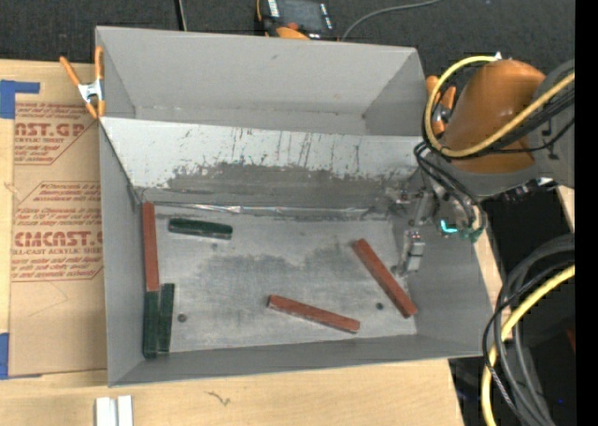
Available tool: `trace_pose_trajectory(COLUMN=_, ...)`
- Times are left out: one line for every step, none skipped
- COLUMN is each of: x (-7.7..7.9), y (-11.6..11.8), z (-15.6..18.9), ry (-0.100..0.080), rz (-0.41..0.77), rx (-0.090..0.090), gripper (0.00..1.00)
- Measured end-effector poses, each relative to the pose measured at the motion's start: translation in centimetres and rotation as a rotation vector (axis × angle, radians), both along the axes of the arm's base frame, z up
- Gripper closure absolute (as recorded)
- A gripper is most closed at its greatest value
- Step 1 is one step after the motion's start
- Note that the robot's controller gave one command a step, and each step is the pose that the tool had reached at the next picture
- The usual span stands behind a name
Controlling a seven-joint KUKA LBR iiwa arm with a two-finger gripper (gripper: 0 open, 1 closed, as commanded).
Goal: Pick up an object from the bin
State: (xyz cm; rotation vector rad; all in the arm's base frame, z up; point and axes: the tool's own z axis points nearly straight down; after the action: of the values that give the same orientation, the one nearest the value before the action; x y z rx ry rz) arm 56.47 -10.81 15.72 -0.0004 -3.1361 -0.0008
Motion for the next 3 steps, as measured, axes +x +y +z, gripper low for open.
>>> trace_pose_trajectory(x=-1.6, y=-3.0, z=-8.6, ry=0.001, rz=-0.15, rx=0.001, gripper=0.0)
trace_pose_trajectory(x=-2.2, y=-0.2, z=-8.8, ry=-0.004, rz=-0.155, rx=0.001, gripper=0.0)
trace_pose_trajectory(x=-2.1, y=-0.1, z=-8.7, ry=-0.006, rz=-0.158, rx=0.003, gripper=1.0)
